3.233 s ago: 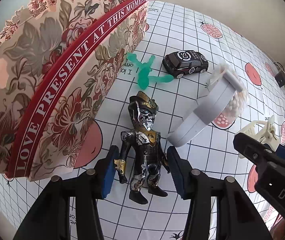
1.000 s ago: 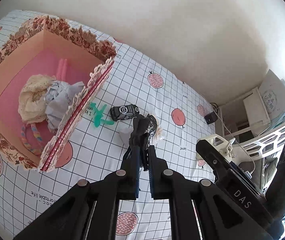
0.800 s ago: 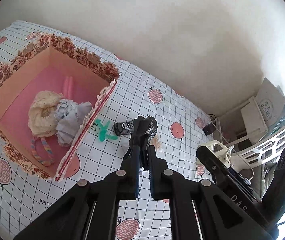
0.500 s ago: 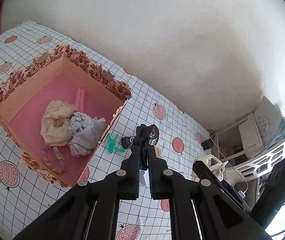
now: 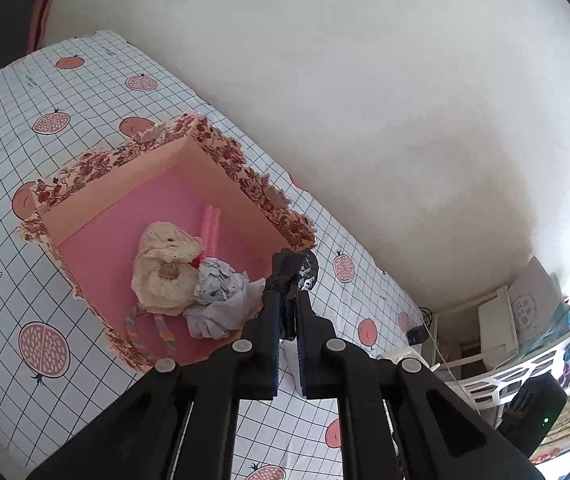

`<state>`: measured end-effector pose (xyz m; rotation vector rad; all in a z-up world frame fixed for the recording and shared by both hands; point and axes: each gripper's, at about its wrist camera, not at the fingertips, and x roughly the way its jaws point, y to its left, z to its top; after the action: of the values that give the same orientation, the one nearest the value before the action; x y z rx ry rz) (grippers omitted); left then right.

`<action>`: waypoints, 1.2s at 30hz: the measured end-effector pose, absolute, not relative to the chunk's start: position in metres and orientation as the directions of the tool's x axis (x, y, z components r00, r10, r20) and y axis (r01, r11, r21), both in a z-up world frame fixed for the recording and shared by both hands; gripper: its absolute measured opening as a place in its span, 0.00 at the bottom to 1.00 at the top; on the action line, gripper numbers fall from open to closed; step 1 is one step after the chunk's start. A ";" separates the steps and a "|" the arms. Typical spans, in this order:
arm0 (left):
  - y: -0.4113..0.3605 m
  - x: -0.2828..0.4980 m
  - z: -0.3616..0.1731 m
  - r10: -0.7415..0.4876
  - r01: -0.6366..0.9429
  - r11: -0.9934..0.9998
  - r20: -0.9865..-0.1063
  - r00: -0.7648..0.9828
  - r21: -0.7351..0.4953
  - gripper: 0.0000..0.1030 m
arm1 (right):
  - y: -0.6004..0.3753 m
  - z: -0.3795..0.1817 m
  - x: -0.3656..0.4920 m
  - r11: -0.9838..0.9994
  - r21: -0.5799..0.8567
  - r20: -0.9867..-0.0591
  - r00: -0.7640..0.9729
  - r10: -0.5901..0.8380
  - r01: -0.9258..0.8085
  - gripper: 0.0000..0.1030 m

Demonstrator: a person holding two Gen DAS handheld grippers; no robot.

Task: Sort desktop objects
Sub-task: 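Lift the clip and action figure and carry both over the gift box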

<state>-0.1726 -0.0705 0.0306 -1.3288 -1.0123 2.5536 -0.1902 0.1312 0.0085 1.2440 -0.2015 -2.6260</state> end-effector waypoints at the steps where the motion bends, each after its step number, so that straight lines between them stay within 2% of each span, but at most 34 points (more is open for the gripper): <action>1: -0.075 -0.172 0.031 0.361 0.220 -0.772 -0.696 -0.621 -0.597 0.07 | 0.127 0.008 -0.191 -0.963 0.224 -0.744 -0.612 -0.268 0.150 0.58; 36: -0.161 -0.166 0.008 0.332 0.399 -0.608 -0.676 -0.657 -0.686 0.07 | 0.023 -0.019 -0.185 -0.913 0.222 -0.752 -0.536 -0.384 0.342 0.58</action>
<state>-0.1665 -0.1607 0.0077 -1.3163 -1.4085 2.5339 -0.1847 0.0235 -0.0189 1.2113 -0.0671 -2.4391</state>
